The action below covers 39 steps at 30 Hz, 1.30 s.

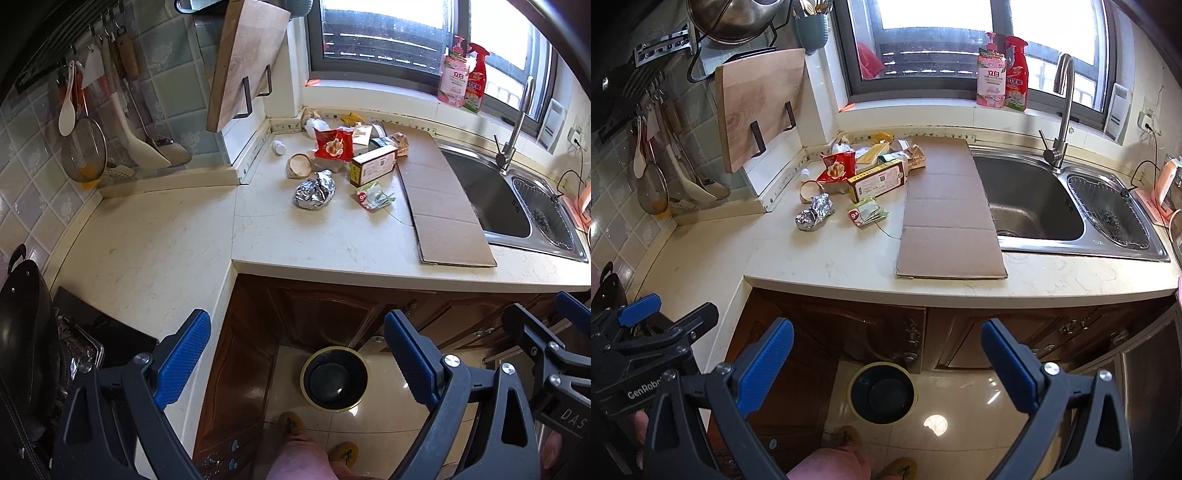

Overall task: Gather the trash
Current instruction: 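Grasp the crumpled foil with the left gripper while the right gripper grasps the green wipes pack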

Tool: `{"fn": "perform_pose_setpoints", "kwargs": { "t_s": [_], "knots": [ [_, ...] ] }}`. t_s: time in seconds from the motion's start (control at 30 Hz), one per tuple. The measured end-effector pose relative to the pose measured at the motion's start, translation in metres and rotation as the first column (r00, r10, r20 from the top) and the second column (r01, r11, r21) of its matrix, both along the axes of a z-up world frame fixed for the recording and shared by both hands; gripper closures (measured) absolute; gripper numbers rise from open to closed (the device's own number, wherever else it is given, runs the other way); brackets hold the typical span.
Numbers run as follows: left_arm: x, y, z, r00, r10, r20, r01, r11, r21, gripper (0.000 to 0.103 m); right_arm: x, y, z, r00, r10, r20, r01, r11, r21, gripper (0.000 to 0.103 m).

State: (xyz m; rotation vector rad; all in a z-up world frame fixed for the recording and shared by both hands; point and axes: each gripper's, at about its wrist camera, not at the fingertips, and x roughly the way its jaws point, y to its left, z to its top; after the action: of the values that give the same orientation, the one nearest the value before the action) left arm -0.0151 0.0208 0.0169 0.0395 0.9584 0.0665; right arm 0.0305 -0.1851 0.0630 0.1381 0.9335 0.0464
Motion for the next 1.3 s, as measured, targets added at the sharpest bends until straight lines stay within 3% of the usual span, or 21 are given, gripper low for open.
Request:
{"fn": "perform_pose_setpoints", "kwargs": {
  "t_s": [0.2,0.47,0.6,0.7,0.8,1.03,1.1,1.3],
  "knots": [
    [0.043,0.017,-0.008,1.0,-0.002,-0.03,0.001,1.0,-0.026,0.009,0.031,-0.001,-0.012,0.999,0.018,-0.033,-0.017,0.999,0.03,0.006],
    [0.141,0.016,-0.035,0.991,-0.102,-0.091,0.092,0.99,-0.108,0.009,0.096,-0.006,-0.033,0.993,0.005,-0.114,0.009,0.992,0.123,0.016],
    [0.202,0.01,-0.056,0.981,-0.147,-0.129,0.129,0.982,-0.141,0.009,0.134,-0.007,-0.05,0.987,-0.011,-0.16,0.041,0.981,0.188,0.03],
    [0.239,0.007,-0.071,0.976,-0.158,-0.148,0.138,0.98,-0.141,0.009,0.166,-0.009,-0.069,0.976,-0.008,-0.219,0.071,0.957,0.28,0.044],
    [0.269,0.007,-0.085,0.972,-0.167,-0.165,0.143,0.979,-0.144,0.009,0.199,-0.012,-0.09,0.959,-0.018,-0.281,0.123,0.925,0.361,0.05],
    [0.311,0.013,-0.116,0.957,-0.171,-0.235,0.132,0.976,-0.172,0.009,0.252,-0.009,-0.128,0.921,-0.054,-0.387,0.242,0.857,0.456,0.054],
    [0.319,0.014,-0.124,0.952,-0.172,-0.252,0.129,0.975,-0.181,0.009,0.262,-0.007,-0.137,0.909,-0.056,-0.413,0.264,0.845,0.465,0.06],
    [0.334,0.017,-0.143,0.941,-0.181,-0.285,0.129,0.973,-0.191,0.009,0.282,-0.004,-0.157,0.886,-0.075,-0.457,0.308,0.833,0.46,0.065]
  ]
}}
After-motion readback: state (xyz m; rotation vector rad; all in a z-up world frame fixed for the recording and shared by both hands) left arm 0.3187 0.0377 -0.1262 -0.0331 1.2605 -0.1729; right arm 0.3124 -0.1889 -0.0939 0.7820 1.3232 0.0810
